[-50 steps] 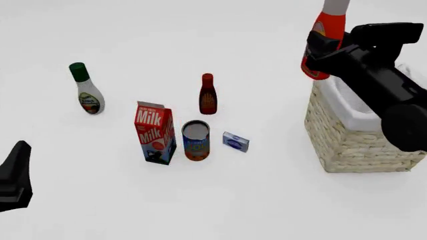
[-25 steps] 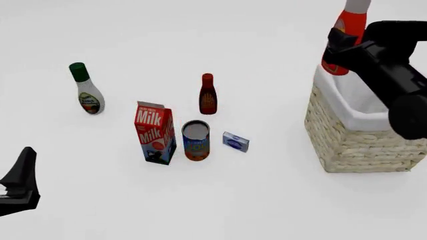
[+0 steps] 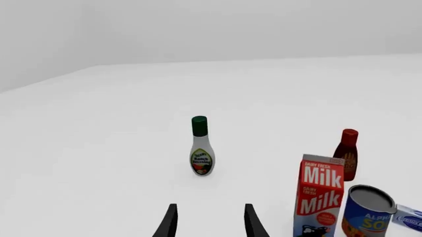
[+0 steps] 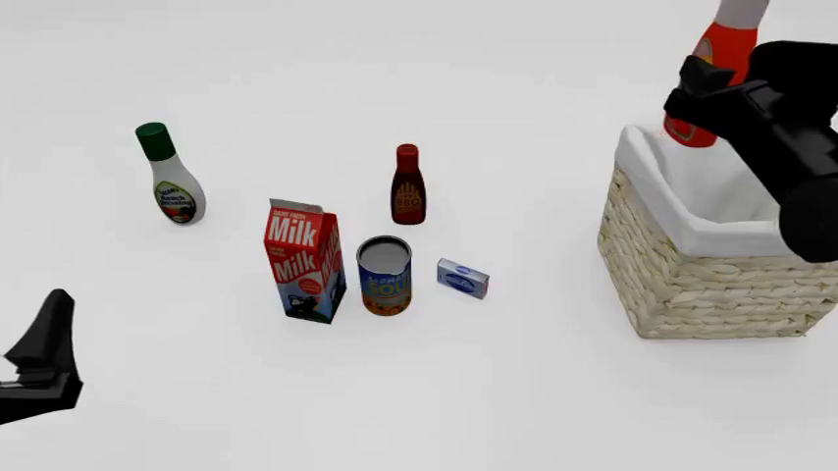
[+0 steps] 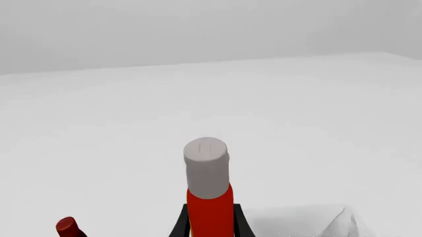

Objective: Pick the ketchup and place it in the basket.

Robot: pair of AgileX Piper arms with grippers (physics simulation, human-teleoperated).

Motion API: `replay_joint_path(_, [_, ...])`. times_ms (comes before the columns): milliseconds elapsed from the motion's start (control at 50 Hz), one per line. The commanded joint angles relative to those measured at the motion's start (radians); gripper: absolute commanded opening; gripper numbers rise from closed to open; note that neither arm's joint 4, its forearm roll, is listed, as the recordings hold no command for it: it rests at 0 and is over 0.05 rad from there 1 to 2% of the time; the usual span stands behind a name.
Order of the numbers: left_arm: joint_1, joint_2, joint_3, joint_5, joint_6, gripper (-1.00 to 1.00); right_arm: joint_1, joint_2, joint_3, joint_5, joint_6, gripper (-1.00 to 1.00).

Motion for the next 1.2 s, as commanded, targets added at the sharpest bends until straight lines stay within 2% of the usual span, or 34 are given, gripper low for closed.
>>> replay_joint_path(20, [-0.002, 0.027, 0.005, -0.028, 0.007, 1.0, -0.041, 0.021, -0.016, -0.008, 0.027, -1.0])
replay_joint_path(480, [-0.008, 0.071, 0.009, -0.068, 0.017, 1.0, -0.123, 0.086, -0.029, -0.012, 0.015, -1.0])
replay_joint_path(740, [-0.008, 0.088, 0.009, -0.084, 0.017, 1.0, -0.153, 0.114, -0.048, 0.022, 0.011, -1.0])
replay_joint_path(1020, [-0.006, 0.088, 0.009, -0.083, 0.016, 1.0, -0.161, 0.151, -0.095, 0.107, -0.028, -1.0])
replay_joint_path(1200, [-0.007, 0.089, 0.01, -0.084, 0.013, 1.0, -0.145, 0.153, -0.126, 0.17, -0.08, -1.0])
